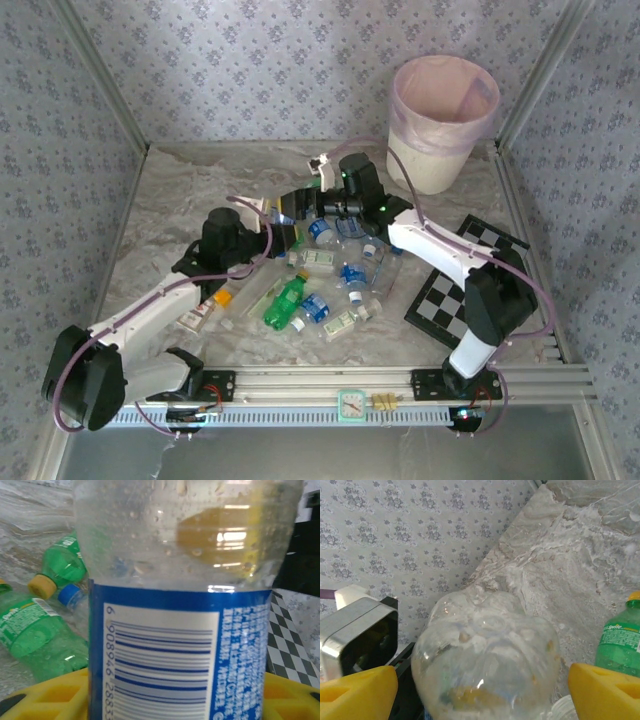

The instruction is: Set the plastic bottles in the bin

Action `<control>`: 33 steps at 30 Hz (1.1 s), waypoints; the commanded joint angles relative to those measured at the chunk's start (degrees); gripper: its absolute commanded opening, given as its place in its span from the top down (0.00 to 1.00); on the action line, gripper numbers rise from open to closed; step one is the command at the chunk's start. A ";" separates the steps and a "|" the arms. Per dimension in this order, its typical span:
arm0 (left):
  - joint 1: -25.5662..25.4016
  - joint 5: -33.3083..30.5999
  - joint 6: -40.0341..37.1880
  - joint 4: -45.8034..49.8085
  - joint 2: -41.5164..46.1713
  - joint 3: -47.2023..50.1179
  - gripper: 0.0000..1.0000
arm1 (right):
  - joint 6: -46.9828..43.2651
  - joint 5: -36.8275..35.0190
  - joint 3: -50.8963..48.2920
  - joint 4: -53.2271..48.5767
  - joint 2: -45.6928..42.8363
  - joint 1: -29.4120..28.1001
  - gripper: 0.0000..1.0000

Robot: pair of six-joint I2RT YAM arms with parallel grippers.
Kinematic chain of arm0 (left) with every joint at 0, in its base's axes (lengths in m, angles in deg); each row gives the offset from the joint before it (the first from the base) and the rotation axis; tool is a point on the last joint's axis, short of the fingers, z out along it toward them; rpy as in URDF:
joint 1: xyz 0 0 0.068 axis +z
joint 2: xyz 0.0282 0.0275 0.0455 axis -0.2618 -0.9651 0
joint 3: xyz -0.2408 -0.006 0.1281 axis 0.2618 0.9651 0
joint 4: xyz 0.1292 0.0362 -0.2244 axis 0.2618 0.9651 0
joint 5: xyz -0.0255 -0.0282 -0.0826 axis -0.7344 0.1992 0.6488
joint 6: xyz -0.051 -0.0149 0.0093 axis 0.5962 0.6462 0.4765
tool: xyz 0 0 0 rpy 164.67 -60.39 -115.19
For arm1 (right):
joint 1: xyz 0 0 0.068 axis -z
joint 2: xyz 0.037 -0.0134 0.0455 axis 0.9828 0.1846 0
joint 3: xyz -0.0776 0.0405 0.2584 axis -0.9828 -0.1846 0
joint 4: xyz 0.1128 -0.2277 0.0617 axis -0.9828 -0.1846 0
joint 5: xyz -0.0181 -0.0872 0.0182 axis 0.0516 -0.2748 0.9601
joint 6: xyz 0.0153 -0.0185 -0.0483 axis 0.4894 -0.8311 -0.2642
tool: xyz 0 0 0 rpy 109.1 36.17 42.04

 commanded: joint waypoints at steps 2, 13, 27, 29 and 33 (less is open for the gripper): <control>-0.76 2.46 -1.16 -3.01 0.77 -3.38 0.45 | 0.36 1.57 1.79 1.33 0.50 -0.38 0.12; -1.78 2.92 -1.67 -2.84 -0.13 -4.15 0.42 | 0.28 1.65 1.47 1.40 1.19 -0.32 0.31; -2.01 0.48 -1.50 -2.36 0.39 -3.73 0.09 | -0.24 0.37 0.78 1.08 0.49 0.64 0.51; -2.04 -0.17 -1.50 -2.22 0.34 -3.60 0.07 | -0.80 -0.66 0.91 -0.15 0.18 1.05 0.51; -1.99 -5.10 -1.11 -1.68 1.08 -2.79 0.06 | -2.80 -5.40 1.25 -4.69 -0.99 2.29 0.52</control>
